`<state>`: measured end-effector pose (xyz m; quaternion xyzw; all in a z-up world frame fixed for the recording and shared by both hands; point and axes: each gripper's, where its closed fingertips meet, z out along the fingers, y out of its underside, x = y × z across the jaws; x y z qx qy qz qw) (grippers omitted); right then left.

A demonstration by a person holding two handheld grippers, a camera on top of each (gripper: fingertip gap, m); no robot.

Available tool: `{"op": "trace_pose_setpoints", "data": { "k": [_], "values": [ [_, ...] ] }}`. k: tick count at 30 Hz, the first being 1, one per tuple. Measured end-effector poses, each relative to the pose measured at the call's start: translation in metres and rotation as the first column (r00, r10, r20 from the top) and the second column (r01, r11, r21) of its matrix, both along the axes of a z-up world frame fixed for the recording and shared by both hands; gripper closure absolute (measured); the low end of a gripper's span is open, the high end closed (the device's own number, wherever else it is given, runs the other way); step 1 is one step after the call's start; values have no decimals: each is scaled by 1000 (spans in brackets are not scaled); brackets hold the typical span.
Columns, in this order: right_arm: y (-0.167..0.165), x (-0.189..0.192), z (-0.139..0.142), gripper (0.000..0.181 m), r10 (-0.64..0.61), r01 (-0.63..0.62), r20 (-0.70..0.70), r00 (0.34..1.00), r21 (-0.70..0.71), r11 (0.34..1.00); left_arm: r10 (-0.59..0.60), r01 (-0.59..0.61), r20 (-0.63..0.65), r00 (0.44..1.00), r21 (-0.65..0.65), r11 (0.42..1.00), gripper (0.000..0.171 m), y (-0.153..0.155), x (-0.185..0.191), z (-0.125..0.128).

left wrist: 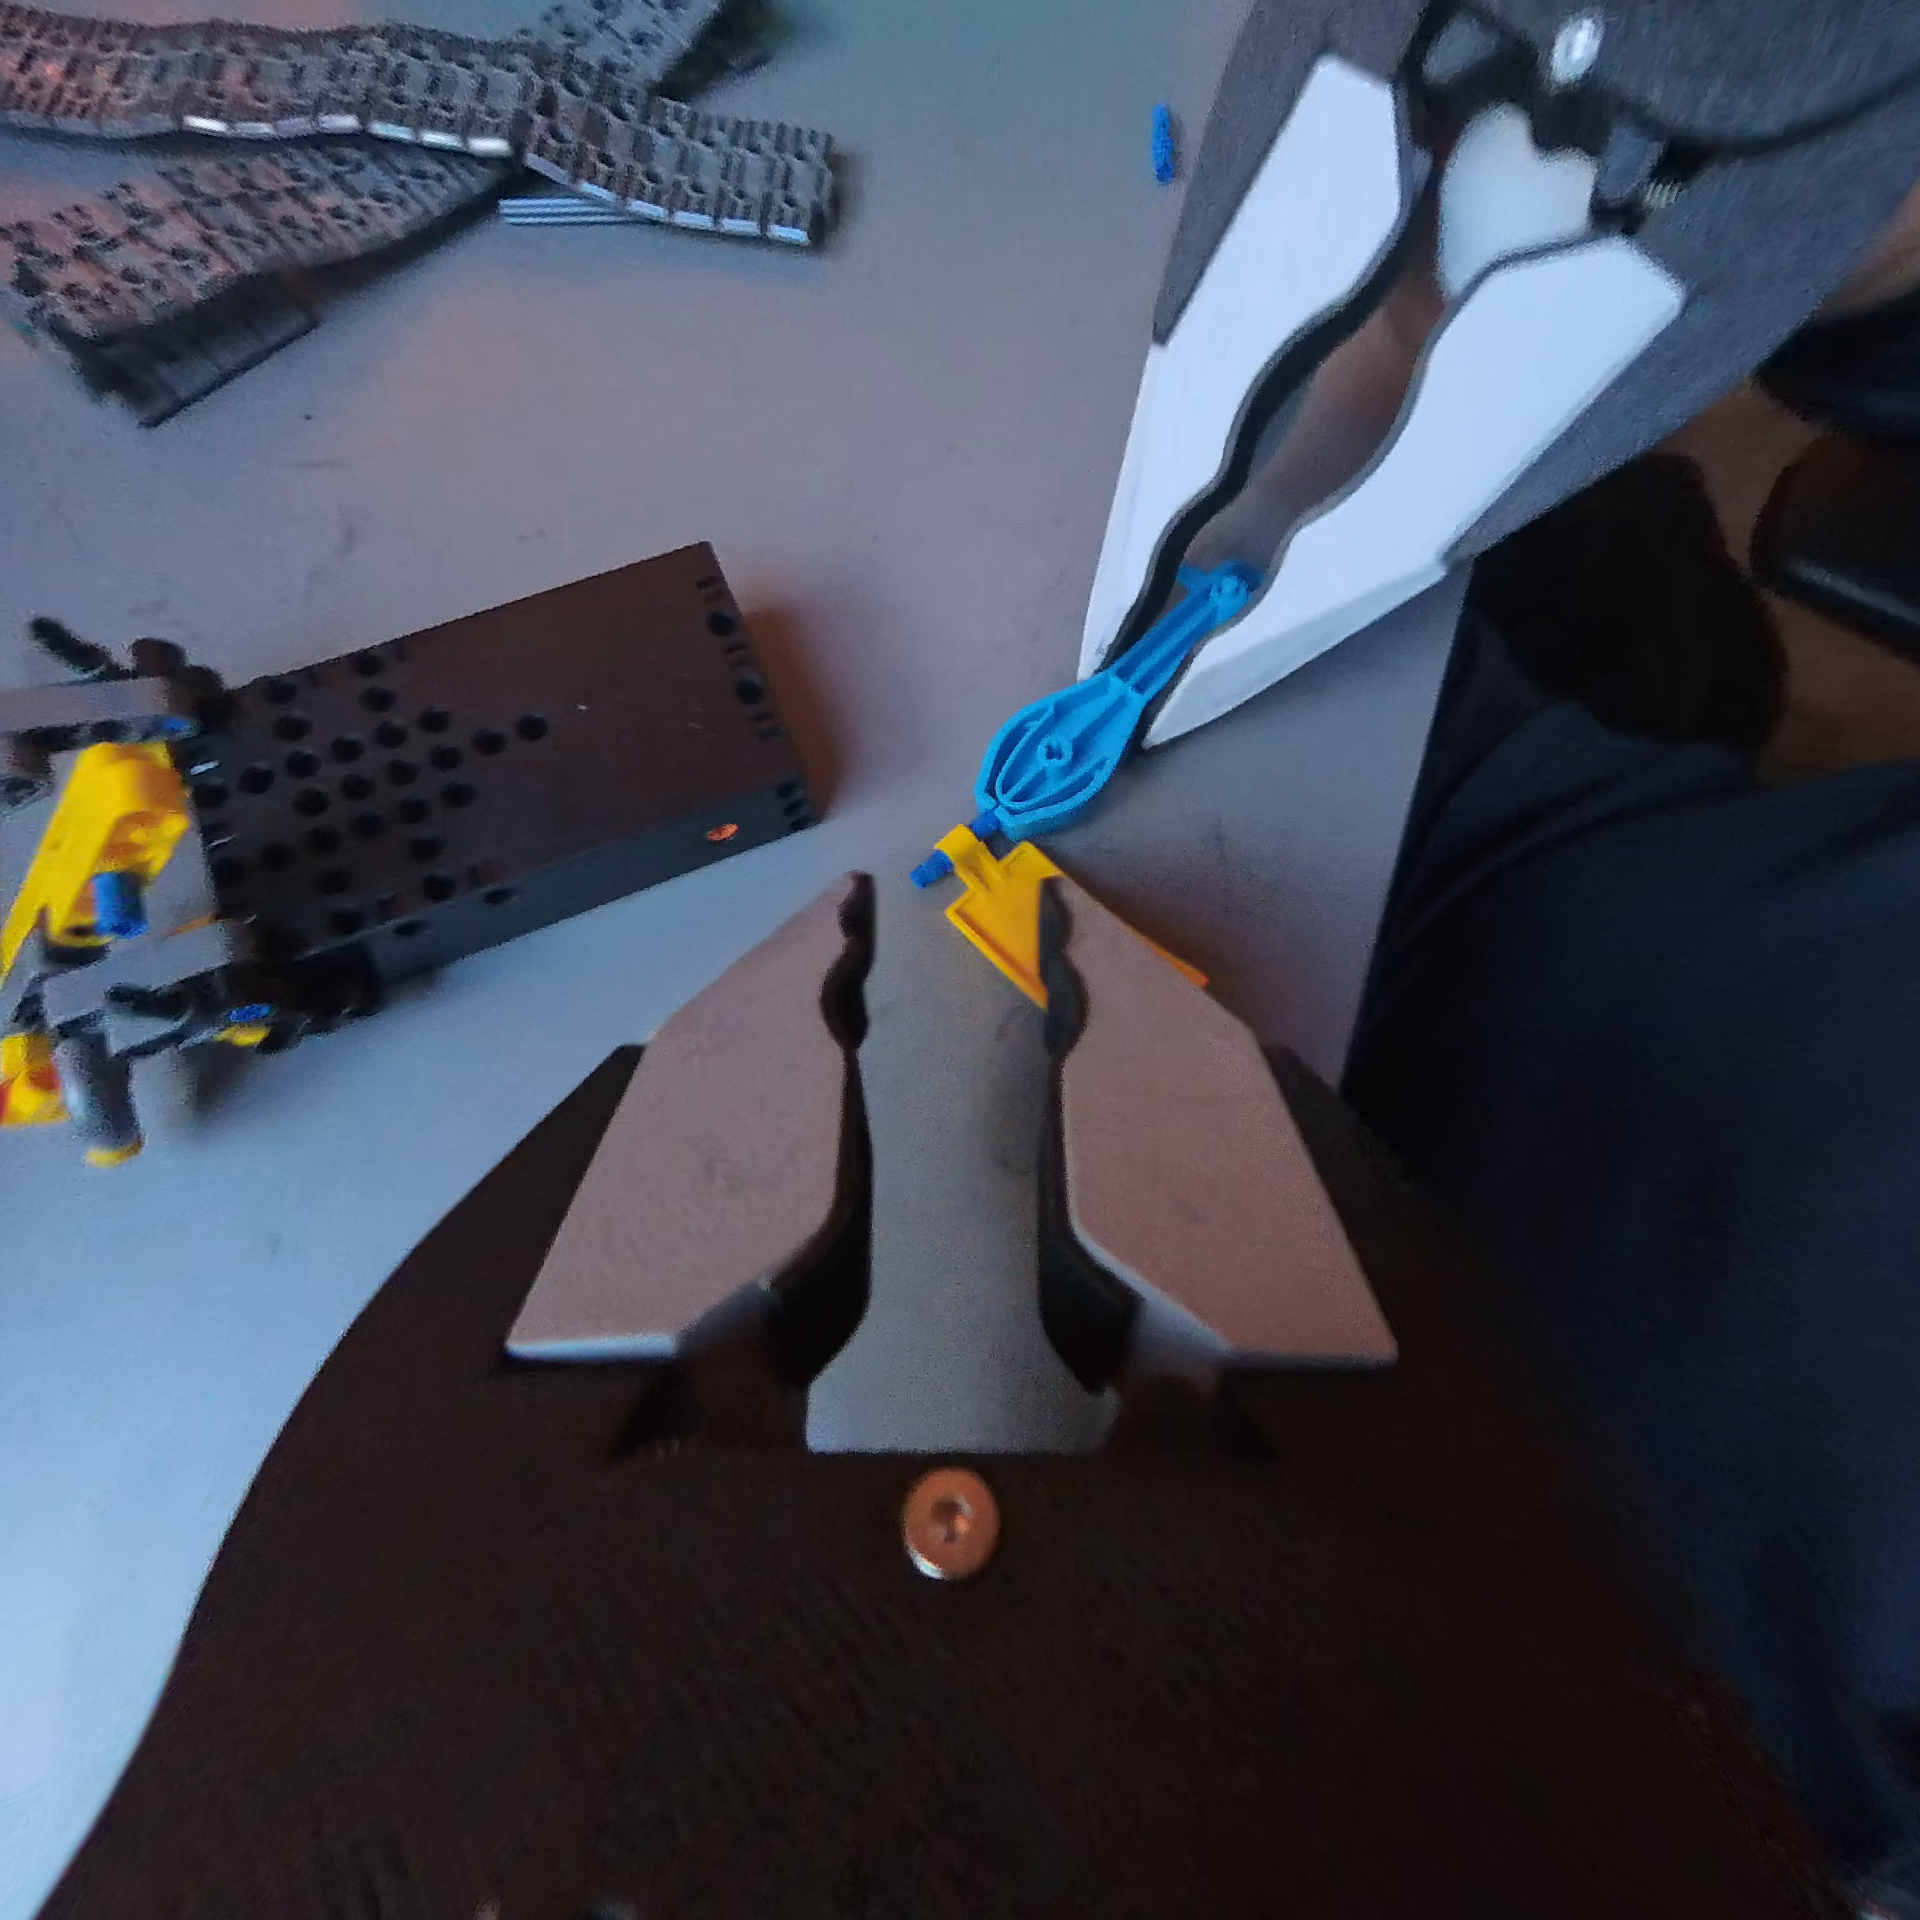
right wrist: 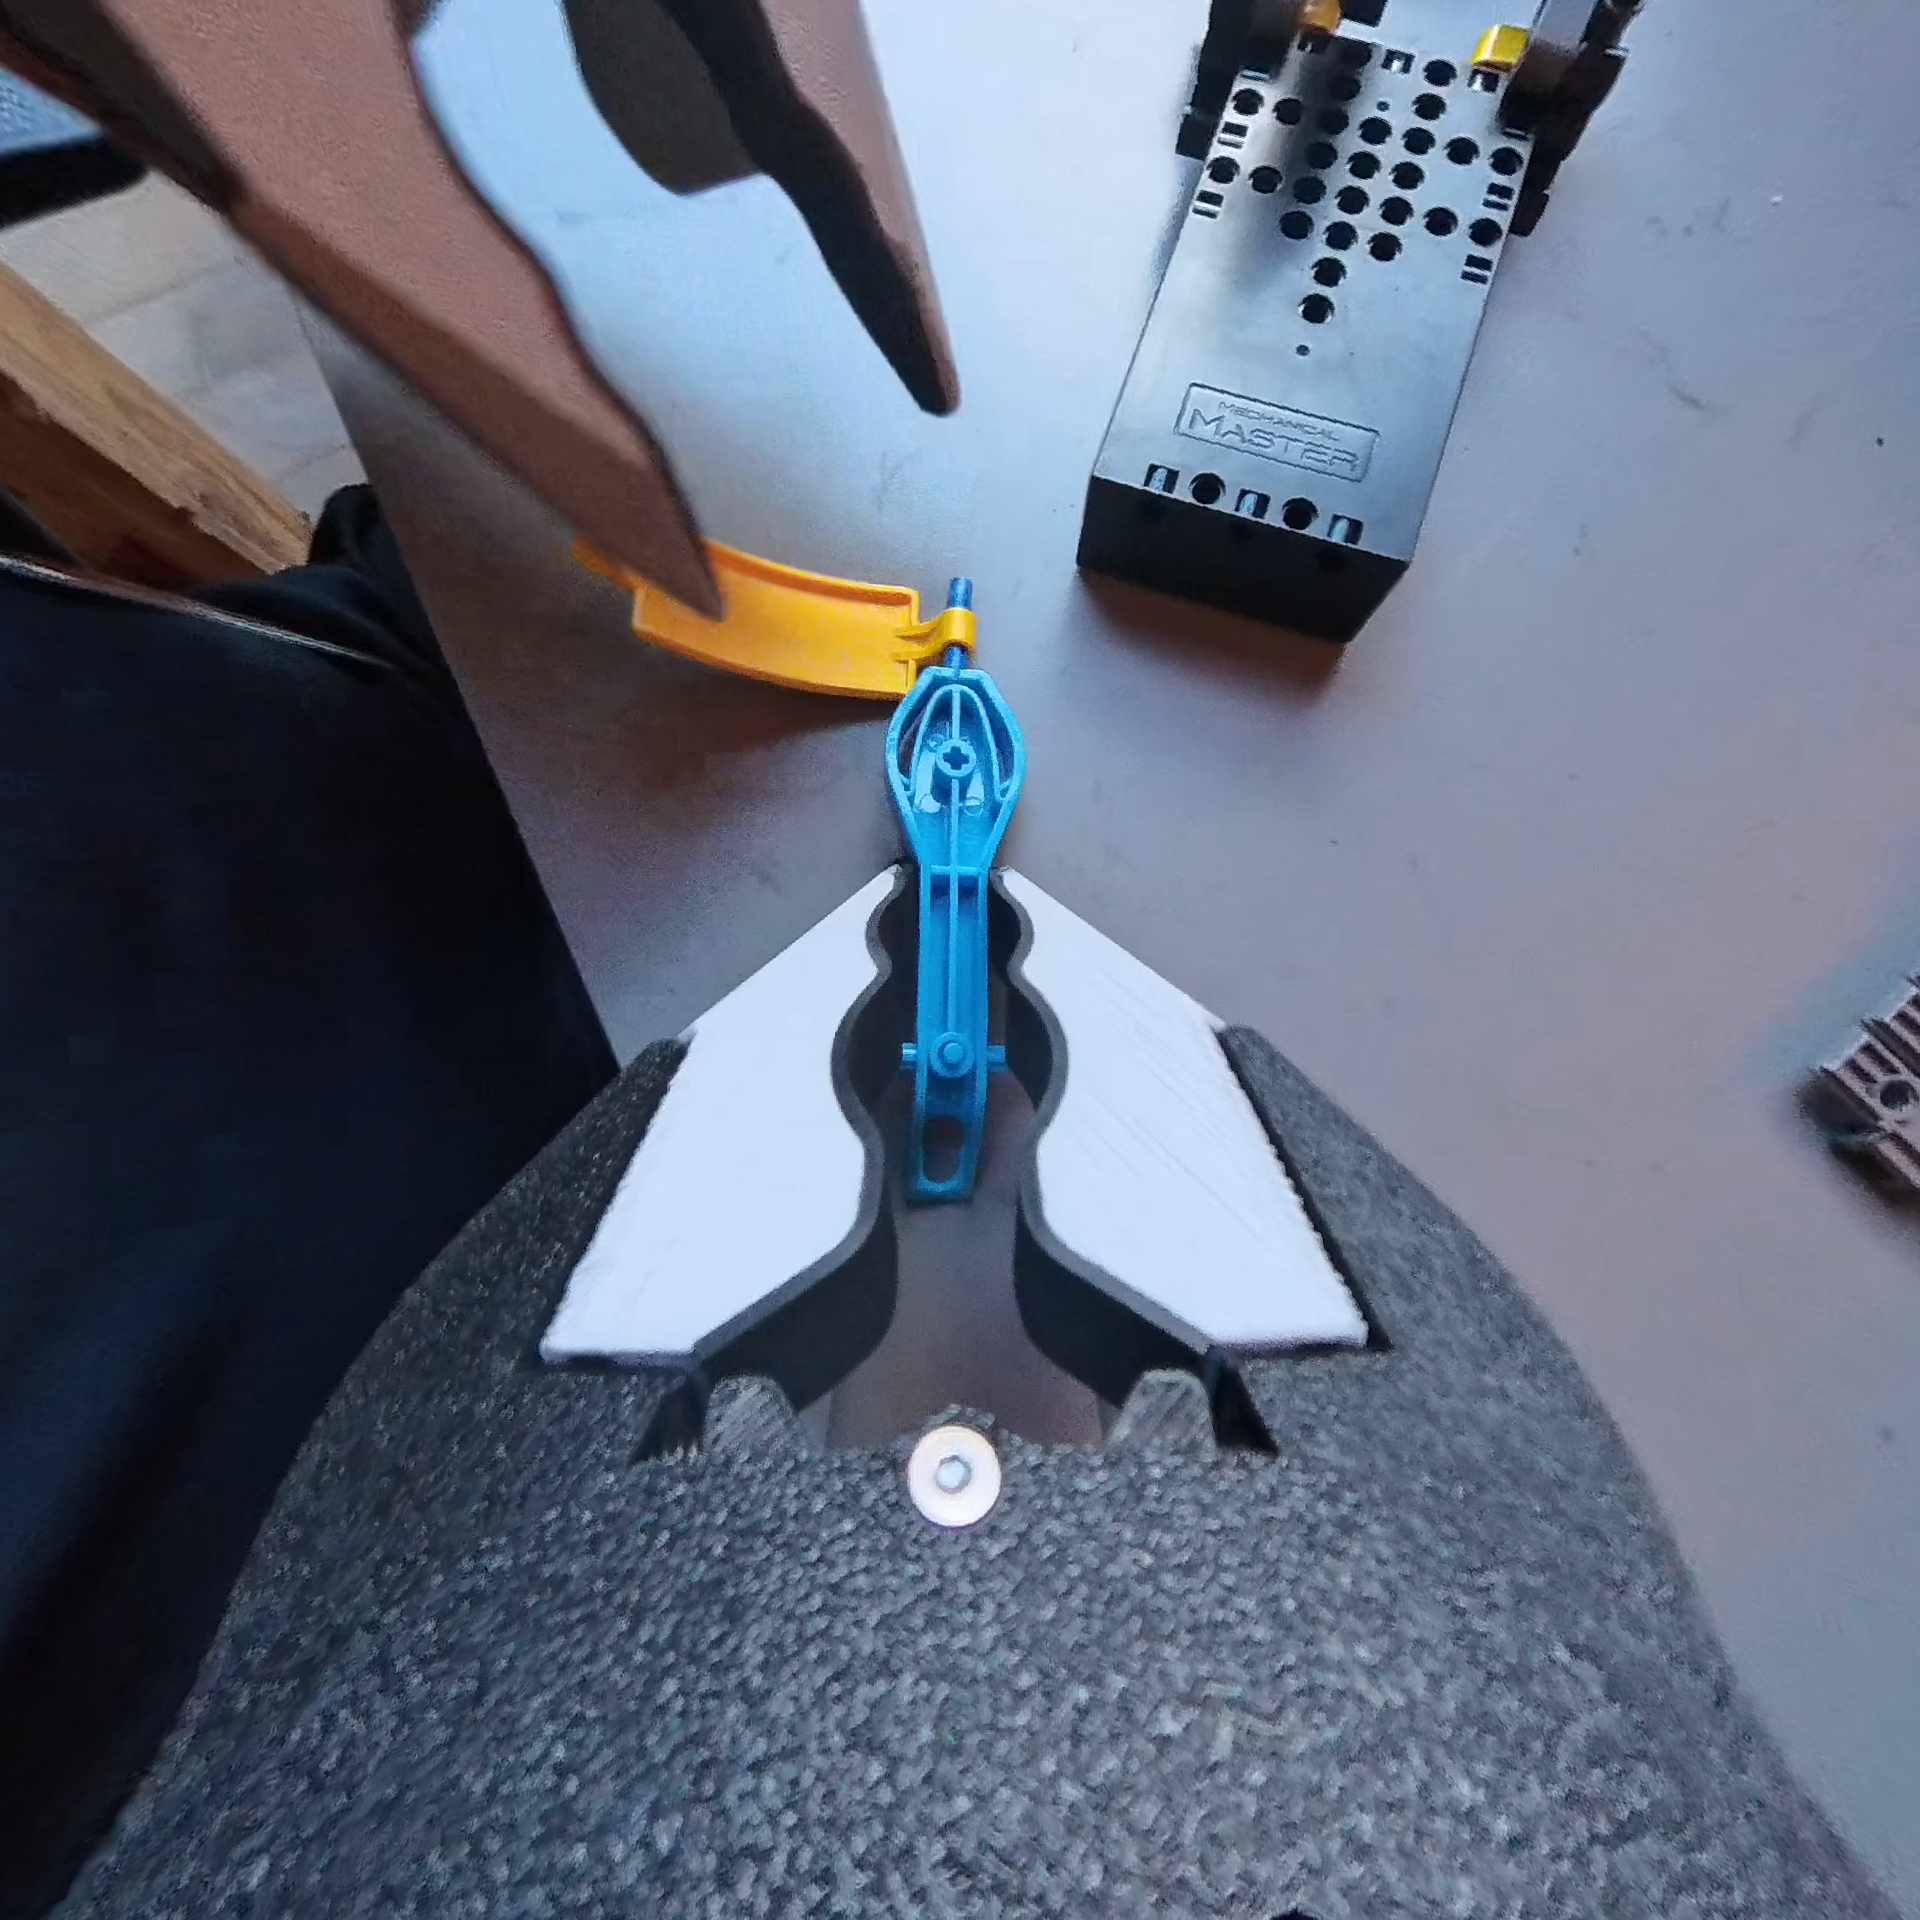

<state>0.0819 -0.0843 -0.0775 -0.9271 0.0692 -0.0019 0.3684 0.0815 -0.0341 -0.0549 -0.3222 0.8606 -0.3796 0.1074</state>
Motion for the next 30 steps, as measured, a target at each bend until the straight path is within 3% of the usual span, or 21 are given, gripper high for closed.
{"op": "trace_pose_setpoints", "data": {
  "k": [4, 7, 8, 10, 18, 22, 24, 30],
  "values": [
    [2, -3, 0, 170, -16, 17, 33, 999, -23, 1000, 29, -24, -55, 998, 88, 996, 114, -4, -17, 0],
    [2, -6, 0, 170, -26, 28, 53, 998, -33, 999, 18, 1, -94, 995, 204, 979, 117, -5, -23, -22],
    [2, -6, 0, 170, -32, 34, 52, 998, -31, 999, 15, 3, -93, 996, 191, 982, 128, -8, -23, -21],
    [2, -7, 0, 170, -39, 40, 52, 998, -23, 999, 18, 0, -89, 996, 208, 978, 132, -7, -21, -21],
    [3, -10, 0, 170, -64, 64, 38, 997, 3, 998, 32, -15, -185, 982, 89, 996, 133, -5, -22, -19],
    [6, -9, 1, 168, -68, 68, 22, 997, 15, 998, 44, -29, -92, 995, 155, 987, 142, 3, -11, -22],
    [6, -7, 1, 169, -77, 78, -15, 997, 29, 997, 43, -31, -94, 995, 125, 992, 144, 4, -6, -22],
    [7, -6, 2, 169, -54, 55, -45, 997, 25, 998, -79, 81, -20, 997, 134, 988, 143, 3, -5, -23]
  ]
}}
